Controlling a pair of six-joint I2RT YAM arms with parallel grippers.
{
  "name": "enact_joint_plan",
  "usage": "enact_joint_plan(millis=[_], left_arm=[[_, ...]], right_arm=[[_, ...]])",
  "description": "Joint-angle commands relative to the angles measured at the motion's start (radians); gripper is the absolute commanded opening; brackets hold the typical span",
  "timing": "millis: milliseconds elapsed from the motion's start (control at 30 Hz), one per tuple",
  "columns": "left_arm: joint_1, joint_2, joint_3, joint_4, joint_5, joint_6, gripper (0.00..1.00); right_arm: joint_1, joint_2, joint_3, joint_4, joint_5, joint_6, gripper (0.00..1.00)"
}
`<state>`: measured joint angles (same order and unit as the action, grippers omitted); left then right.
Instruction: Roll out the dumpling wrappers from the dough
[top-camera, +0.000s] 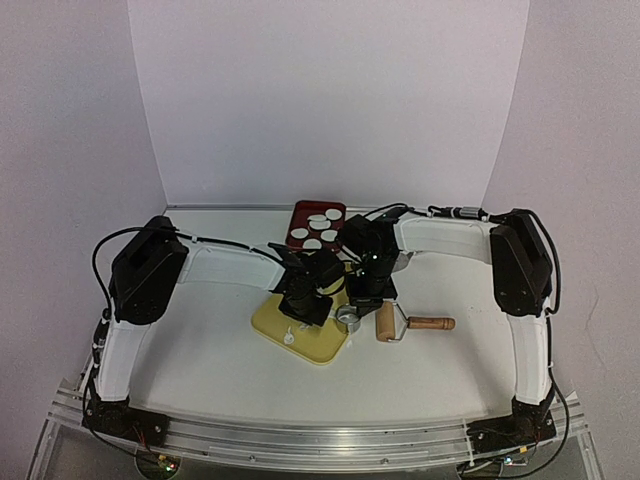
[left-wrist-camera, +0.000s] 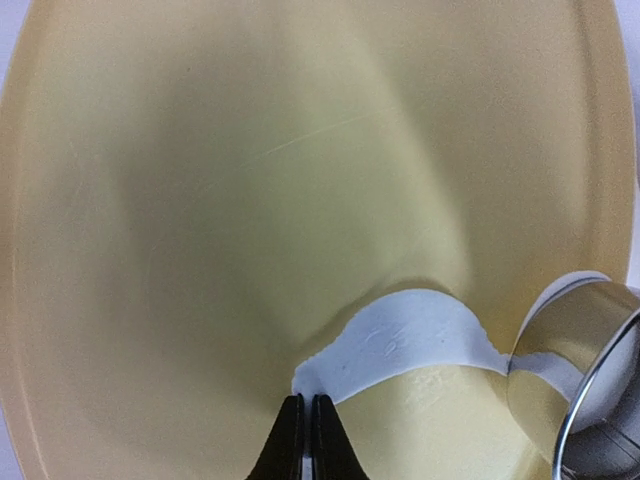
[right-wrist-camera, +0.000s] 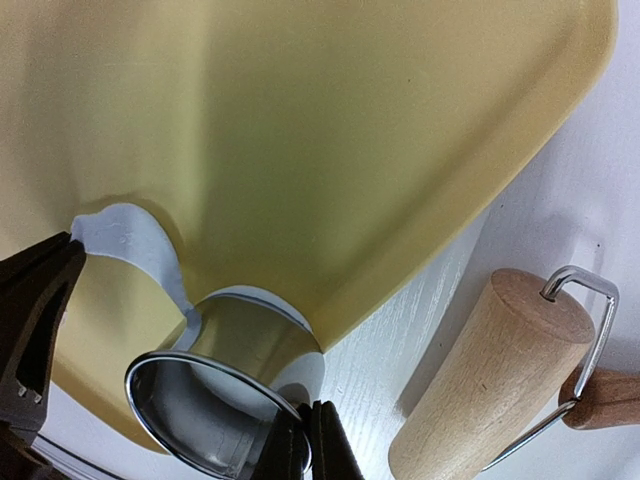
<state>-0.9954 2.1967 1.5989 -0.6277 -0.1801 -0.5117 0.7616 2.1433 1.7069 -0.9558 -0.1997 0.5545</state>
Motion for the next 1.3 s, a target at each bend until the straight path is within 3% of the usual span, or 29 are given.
enact_joint_plan(millis=[0,667,833,1000,1267], left_arm=[[0.007,0.087,-0.056,-0.203,-0.044,-0.056,0.00],[0.092,-0.029,-0.112,-0.184,-0.104,-0.124,0.00],[0.135,-0.092,-0.116,-0.175,-0.085,-0.147,0.00],[0.155,-0.184,-0.138,-0.132,-0.033,-0.135,0.23],[0.157,-0.366,-0.125,-0.081,0.032,-0.154,0.60]], right_arm=[[-0.002,0.011,-0.001,-0.003,0.025,0.007,0.00],[0.002,0.056,0.064,-0.089,0.052,0.017,0.00],[0.001,0.068,0.185,-0.085,-0.009,0.020,0.00],[0.001,0.062,0.297,-0.088,-0.011,0.036,0.00],[-0.001,0.059,0.346,-0.084,0.031,0.017,0.00]])
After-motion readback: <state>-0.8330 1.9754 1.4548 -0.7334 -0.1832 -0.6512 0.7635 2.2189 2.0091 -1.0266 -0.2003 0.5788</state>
